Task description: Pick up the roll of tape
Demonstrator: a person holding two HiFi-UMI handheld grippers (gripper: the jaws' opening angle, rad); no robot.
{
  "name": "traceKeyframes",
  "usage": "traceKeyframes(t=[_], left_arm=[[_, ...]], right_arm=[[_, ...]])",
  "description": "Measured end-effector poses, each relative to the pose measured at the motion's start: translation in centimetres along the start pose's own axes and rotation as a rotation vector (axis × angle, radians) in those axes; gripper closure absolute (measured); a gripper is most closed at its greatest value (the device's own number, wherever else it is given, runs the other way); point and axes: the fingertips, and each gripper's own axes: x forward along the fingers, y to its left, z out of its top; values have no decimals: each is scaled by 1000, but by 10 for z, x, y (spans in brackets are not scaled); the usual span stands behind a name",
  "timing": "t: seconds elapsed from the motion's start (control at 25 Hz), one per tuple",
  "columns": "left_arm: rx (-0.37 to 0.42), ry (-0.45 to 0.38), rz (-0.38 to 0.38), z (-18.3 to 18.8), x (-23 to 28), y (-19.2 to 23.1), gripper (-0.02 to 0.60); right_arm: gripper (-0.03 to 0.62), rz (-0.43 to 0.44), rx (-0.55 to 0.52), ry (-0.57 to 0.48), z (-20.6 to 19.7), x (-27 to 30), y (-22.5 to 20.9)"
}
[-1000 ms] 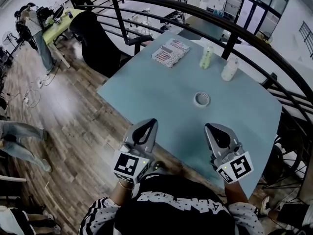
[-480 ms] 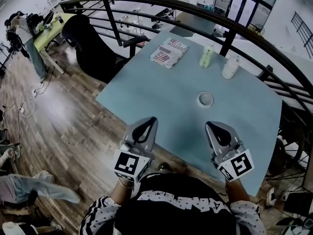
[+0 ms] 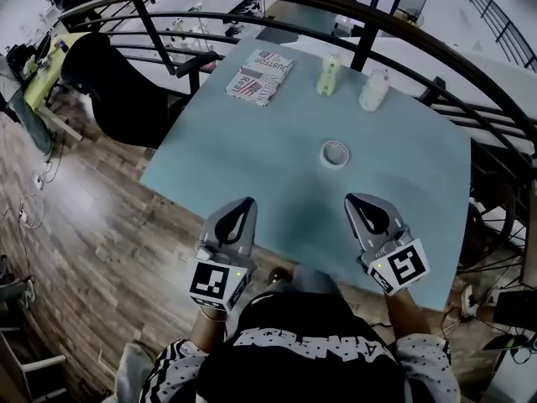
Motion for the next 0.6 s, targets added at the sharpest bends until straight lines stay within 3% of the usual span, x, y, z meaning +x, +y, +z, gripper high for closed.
traceKeyframes(t=[0.6], left_arm=[[-3,59,32,-12,60,5,581]], right_arm=[[584,-4,2,93,-56,43,-75]])
